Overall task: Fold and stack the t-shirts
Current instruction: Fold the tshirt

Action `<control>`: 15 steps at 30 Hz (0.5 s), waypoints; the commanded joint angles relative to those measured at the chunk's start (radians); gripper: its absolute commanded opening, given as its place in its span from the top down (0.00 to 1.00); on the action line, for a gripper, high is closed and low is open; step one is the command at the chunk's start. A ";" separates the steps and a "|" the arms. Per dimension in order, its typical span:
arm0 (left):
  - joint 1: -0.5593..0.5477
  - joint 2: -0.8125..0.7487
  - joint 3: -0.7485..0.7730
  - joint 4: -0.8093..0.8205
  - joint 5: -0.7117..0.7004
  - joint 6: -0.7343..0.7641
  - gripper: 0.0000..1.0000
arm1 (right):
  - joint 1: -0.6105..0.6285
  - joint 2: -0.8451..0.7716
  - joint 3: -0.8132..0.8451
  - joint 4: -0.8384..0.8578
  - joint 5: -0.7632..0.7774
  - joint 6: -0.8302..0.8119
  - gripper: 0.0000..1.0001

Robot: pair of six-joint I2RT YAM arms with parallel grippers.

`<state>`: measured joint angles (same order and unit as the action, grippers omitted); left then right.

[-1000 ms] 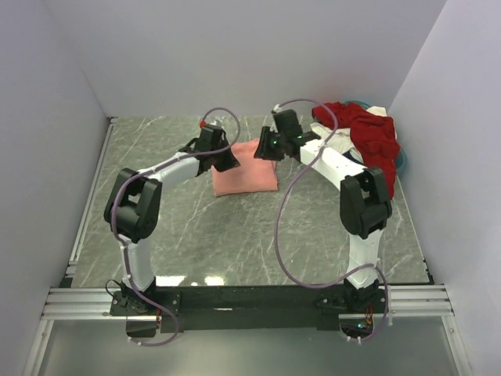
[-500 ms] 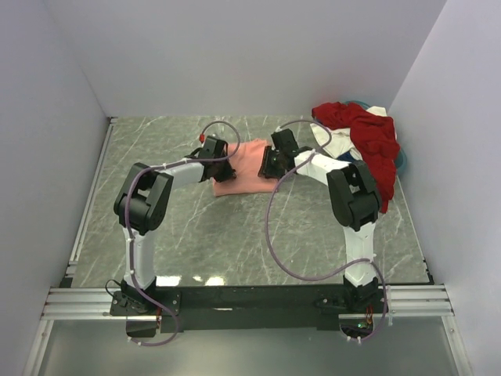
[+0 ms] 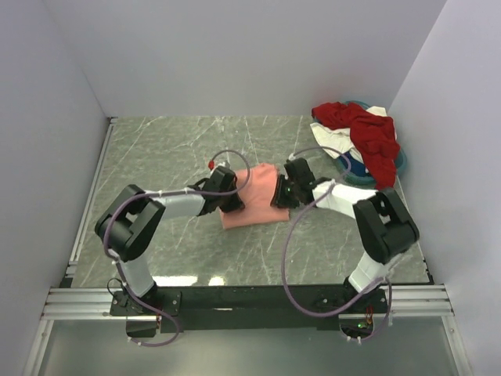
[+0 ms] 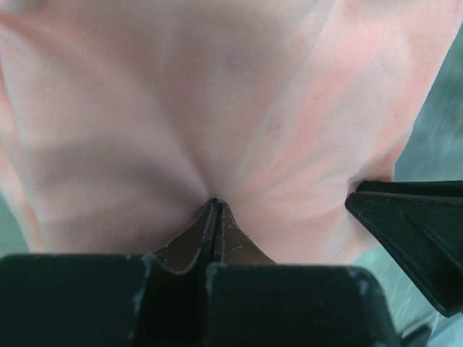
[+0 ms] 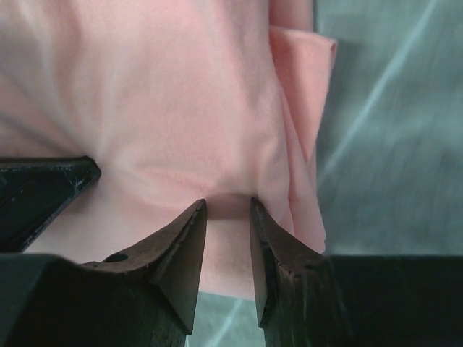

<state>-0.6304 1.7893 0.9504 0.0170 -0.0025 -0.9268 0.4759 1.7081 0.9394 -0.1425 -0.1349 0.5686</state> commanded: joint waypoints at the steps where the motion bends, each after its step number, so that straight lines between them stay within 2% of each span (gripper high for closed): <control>1: -0.052 -0.076 -0.108 -0.075 -0.022 -0.035 0.99 | 0.073 -0.127 -0.098 -0.042 0.014 0.017 0.62; 5: -0.120 -0.206 -0.214 -0.080 -0.028 -0.079 0.99 | 0.147 -0.267 -0.239 -0.034 0.027 0.075 0.62; 8: -0.134 -0.277 -0.248 -0.087 -0.025 -0.093 0.99 | 0.155 -0.346 -0.266 -0.049 0.030 0.089 0.62; 11: -0.134 -0.364 -0.219 -0.144 -0.057 -0.073 0.93 | 0.152 -0.398 -0.219 -0.086 0.072 0.074 0.61; 12: -0.132 -0.393 -0.173 -0.166 -0.076 -0.046 0.88 | 0.150 -0.400 -0.199 -0.095 0.087 0.070 0.60; 15: -0.115 -0.400 -0.060 -0.262 -0.171 0.020 0.84 | 0.119 -0.380 -0.104 -0.127 0.104 0.037 0.60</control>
<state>-0.7601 1.4242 0.7662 -0.1772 -0.0750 -0.9726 0.6243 1.3407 0.7364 -0.2592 -0.0834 0.6308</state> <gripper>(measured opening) 0.152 0.395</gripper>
